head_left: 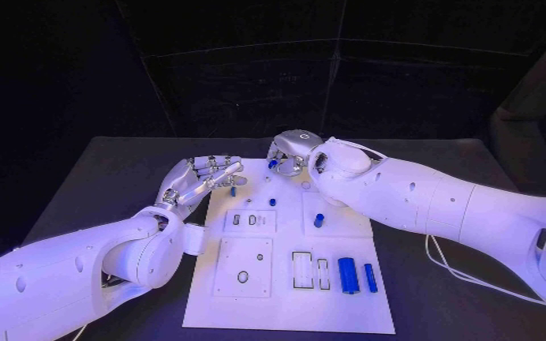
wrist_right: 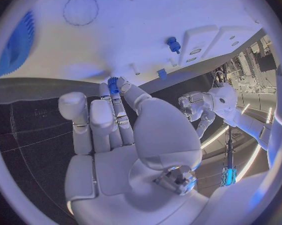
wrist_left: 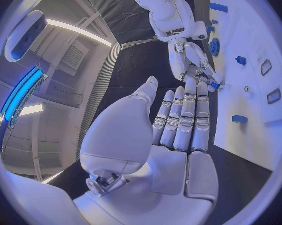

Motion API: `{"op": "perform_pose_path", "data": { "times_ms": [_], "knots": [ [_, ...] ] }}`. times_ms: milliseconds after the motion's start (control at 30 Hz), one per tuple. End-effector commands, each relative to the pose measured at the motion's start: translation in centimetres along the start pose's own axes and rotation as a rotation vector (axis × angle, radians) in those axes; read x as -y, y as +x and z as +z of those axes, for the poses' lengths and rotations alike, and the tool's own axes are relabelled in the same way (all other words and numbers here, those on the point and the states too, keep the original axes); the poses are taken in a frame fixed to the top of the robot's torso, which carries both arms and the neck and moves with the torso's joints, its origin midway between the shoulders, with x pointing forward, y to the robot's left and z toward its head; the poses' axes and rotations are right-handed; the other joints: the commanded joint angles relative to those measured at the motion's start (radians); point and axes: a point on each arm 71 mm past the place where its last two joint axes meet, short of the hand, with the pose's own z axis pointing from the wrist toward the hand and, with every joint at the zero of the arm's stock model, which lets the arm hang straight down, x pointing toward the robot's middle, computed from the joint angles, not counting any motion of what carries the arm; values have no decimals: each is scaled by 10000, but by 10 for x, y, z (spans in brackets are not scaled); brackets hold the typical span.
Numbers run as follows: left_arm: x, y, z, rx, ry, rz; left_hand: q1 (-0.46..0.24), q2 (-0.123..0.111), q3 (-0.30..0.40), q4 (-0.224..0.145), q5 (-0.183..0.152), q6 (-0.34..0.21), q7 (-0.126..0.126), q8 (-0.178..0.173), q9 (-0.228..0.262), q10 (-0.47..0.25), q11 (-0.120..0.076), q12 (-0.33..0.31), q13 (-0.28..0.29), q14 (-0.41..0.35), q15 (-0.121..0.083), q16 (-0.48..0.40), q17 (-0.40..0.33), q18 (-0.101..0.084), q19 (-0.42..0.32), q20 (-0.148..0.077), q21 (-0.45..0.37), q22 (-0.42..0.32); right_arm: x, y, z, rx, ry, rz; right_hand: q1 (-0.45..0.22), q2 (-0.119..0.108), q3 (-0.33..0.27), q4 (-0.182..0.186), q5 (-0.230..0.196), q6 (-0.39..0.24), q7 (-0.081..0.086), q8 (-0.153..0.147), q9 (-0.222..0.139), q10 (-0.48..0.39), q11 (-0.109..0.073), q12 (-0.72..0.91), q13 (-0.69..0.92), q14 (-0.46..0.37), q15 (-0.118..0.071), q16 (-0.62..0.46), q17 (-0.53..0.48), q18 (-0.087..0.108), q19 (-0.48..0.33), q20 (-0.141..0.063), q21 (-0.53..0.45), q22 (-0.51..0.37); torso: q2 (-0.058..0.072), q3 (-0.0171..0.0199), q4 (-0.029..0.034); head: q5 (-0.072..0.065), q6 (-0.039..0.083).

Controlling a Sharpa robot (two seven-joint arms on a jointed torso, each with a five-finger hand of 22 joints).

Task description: Assemble the parts on the task board

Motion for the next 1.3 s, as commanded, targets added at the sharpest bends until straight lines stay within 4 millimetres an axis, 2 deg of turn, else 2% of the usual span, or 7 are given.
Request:
{"op": "perform_pose_path", "data": {
  "times_ms": [33,333,600,967,1100,1267,1300],
  "knots": [
    [1,2,1,-170,51,-73,-33,62,-8,-72,41,-9,70,-60,-10,21,28,-67,-12,43,33,-67,10,58,51,9,10,-15,0,2,2,-336,151,-261,-34,-153,90,36,-47,-139,11,-24,-10,-117,18,-67,-10,48,87,17,-54,-93,-100,-2,26,-49,12,3,0,-5,-3],
    [1,2,1,-223,10,-108,-39,69,-9,-76,41,-14,74,-67,-12,16,32,-78,-13,39,36,-78,13,57,50,11,4,-21,1,2,4,-264,356,-396,-201,-547,210,284,-93,-676,163,-50,-57,-680,179,-73,-28,-80,218,-169,-437,-35,-367,105,-133,-380,21,7,3,-12,17],
    [1,1,1,-237,-2,-115,-39,69,-9,-76,41,-14,74,-67,-12,16,32,-78,-13,39,36,-78,13,57,50,11,4,-21,0,-1,2,71,278,-358,-239,-1094,-418,717,-61,-2071,305,-44,-63,-1869,366,36,-13,-275,374,-557,-1145,136,-919,271,-684,-1323,24,20,-6,-1,24],
    [2,-3,0,-177,3,-77,-41,80,-9,-89,41,-25,79,-80,-16,6,39,-98,-14,30,42,-97,18,56,46,15,-8,-32,28,-17,-36,694,610,692,-117,-1061,-803,1148,427,-1581,247,147,27,-609,177,989,228,-25,236,-34,-372,0,-381,185,-235,-565,-1,46,-116,-14,81],
    [3,-4,0,-158,6,-62,-41,80,-9,-89,41,-25,79,-80,-16,6,39,-98,-14,30,42,-97,18,56,46,15,-8,-32,49,-24,-58,295,1226,1505,-535,-1574,-1549,1730,1064,-1755,67,91,1,783,-105,1982,799,188,14,651,617,-133,78,-29,248,175,-26,68,-206,-37,106],
    [3,-5,0,-152,4,-56,-38,81,-8,-94,41,-26,79,-82,-16,5,39,-102,-14,29,43,-100,19,56,46,16,-10,-35,69,-24,-78,-579,1947,1851,-381,-1646,-2943,2756,1485,-1883,-155,184,13,1214,-328,3891,2500,303,-98,1267,1478,-302,632,-266,878,1235,-45,90,-263,-50,130],
    [3,-6,0,-151,2,-54,-38,81,-8,-94,41,-26,79,-82,-16,5,39,-102,-14,29,43,-100,19,56,46,16,-10,-35,74,-24,-82,-777,2113,1744,-284,-1673,-3425,3144,1468,-1969,-50,208,11,1122,-340,4659,3236,342,-138,1486,1823,-379,769,-238,1055,1552,-47,100,-287,-45,136]
  ]
}}
